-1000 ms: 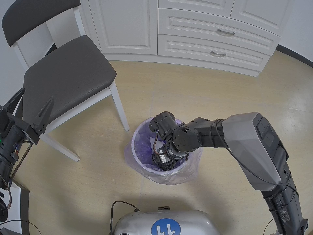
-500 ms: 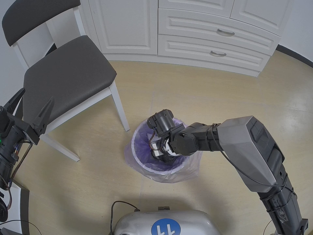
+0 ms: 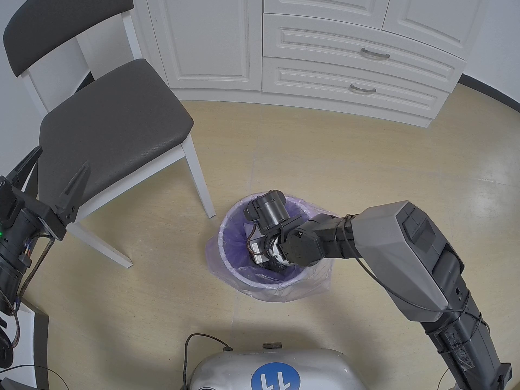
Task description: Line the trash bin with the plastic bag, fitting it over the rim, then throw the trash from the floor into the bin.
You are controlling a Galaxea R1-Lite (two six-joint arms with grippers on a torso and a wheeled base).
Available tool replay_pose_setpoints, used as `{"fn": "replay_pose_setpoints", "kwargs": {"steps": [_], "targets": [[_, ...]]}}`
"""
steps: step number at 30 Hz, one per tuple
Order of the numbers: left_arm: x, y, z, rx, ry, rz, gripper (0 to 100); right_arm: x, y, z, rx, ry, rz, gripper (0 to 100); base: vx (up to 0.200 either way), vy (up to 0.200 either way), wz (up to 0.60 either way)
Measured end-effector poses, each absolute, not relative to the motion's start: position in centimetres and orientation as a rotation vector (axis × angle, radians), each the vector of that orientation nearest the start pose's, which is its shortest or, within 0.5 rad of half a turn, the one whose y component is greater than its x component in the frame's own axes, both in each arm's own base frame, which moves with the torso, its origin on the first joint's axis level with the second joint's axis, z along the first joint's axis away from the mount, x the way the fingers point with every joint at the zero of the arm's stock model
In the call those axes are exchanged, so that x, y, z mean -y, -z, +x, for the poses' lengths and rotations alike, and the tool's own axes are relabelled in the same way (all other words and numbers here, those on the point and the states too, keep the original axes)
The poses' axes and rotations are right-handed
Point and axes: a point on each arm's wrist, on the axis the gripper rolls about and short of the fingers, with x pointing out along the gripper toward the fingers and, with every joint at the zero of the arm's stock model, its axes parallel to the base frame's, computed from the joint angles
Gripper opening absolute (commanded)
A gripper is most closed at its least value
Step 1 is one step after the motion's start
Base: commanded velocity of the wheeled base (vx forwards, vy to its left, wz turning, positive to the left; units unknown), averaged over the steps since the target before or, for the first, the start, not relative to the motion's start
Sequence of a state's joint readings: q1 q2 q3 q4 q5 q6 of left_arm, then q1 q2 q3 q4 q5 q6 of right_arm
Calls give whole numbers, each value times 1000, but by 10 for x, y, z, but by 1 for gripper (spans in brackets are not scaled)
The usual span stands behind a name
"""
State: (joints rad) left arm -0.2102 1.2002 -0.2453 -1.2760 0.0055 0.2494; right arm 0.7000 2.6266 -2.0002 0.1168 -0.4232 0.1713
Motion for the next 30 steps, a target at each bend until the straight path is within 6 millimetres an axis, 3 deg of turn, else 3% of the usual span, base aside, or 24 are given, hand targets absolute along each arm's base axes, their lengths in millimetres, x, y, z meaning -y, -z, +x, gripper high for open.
{"fn": "replay_pose_setpoints", "kwargs": {"steps": [7, 8, 22, 30], "targets": [[31, -213, 148, 343, 162, 211, 100, -327, -38, 405, -651, -207, -237, 0, 0, 0, 0], [31, -213, 148, 343, 162, 211, 100, -327, -39, 405, -651, -207, -237, 100, 0, 0, 0], [32, -213, 148, 344, 164, 209, 100, -318, -89, 396, -594, -202, -171, 100, 0, 0, 0], [33, -210, 147, 333, 170, 213, 100, -290, -117, 362, -617, -195, -188, 100, 0, 0, 0]]}}
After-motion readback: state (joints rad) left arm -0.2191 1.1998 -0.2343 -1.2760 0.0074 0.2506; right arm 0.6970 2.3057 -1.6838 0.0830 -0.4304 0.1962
